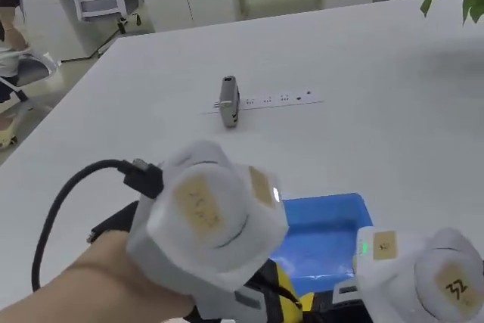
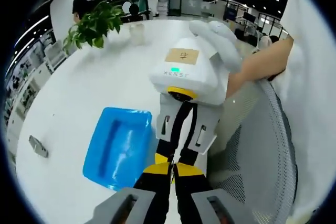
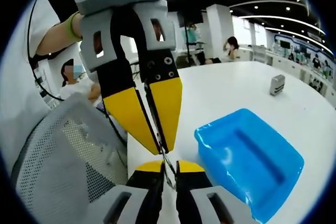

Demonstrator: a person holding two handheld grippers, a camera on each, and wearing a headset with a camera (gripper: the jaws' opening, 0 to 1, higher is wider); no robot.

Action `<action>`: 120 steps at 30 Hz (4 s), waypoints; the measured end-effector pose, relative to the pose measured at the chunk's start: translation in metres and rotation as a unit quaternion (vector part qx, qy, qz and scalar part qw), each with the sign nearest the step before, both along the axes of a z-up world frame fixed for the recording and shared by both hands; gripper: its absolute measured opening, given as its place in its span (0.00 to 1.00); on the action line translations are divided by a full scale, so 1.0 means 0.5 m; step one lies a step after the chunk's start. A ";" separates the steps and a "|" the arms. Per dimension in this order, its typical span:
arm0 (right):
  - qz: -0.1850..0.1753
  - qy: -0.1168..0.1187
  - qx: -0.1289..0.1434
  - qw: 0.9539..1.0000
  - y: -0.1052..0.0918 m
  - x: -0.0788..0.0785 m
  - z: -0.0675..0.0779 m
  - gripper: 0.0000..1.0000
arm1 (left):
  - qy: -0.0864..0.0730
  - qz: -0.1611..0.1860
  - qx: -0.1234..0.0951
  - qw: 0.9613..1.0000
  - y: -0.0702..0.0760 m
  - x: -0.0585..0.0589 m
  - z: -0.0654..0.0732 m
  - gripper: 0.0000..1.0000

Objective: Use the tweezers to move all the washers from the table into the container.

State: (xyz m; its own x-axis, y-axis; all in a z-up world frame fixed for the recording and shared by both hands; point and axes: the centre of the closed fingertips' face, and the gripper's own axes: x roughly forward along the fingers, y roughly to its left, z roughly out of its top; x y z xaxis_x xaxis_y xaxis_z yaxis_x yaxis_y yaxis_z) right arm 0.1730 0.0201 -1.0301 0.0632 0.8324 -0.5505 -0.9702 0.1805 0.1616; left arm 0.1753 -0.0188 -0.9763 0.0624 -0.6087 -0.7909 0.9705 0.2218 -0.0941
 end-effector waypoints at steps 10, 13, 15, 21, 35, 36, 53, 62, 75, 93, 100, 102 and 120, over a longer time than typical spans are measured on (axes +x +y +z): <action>-0.056 0.041 0.011 0.998 -0.015 0.028 -0.004 0.02 | -0.011 0.201 -0.147 0.969 0.047 0.025 0.029 0.16; -0.062 0.050 0.015 0.997 -0.012 0.029 -0.003 0.02 | -0.037 0.254 -0.185 0.949 0.071 0.017 0.037 0.22; -0.062 0.050 0.013 0.997 -0.010 0.030 -0.003 0.02 | -0.056 0.288 -0.194 0.936 0.092 0.005 0.035 0.26; -0.052 0.023 0.004 0.998 -0.003 0.018 -0.002 0.02 | -0.118 0.376 -0.219 0.892 0.142 -0.011 0.039 0.34; -0.021 -0.073 -0.030 0.997 0.010 -0.005 -0.006 0.02 | -0.201 0.463 -0.228 0.833 0.207 0.022 0.057 0.53; -0.024 -0.071 -0.031 0.997 0.009 -0.003 -0.006 0.02 | -0.204 0.469 -0.237 0.826 0.212 0.024 0.062 0.54; -0.121 0.026 0.006 0.992 -0.024 0.025 -0.004 0.02 | -0.228 0.465 -0.258 0.816 0.217 0.022 0.085 0.59; -0.171 0.061 0.048 0.982 -0.041 0.036 0.036 0.02 | -0.236 0.469 -0.262 0.810 0.224 0.021 0.091 0.59; -0.212 0.026 0.061 0.975 -0.091 0.083 0.111 0.02 | -0.245 0.476 -0.260 0.804 0.233 0.024 0.095 0.70; -0.264 0.004 0.044 0.963 -0.145 0.194 0.114 0.02 | -0.252 0.471 -0.258 0.805 0.232 0.024 0.098 0.76; -0.272 0.007 0.031 0.962 -0.151 0.225 0.094 0.02 | -0.246 0.451 -0.260 0.818 0.213 0.020 0.095 0.78; -0.267 0.006 0.021 0.964 -0.149 0.229 0.082 0.02 | -0.248 0.450 -0.257 0.818 0.213 0.020 0.095 0.79; -0.229 0.010 -0.039 0.973 -0.130 0.238 0.013 0.02 | -0.254 0.456 -0.236 0.819 0.224 0.021 0.085 0.78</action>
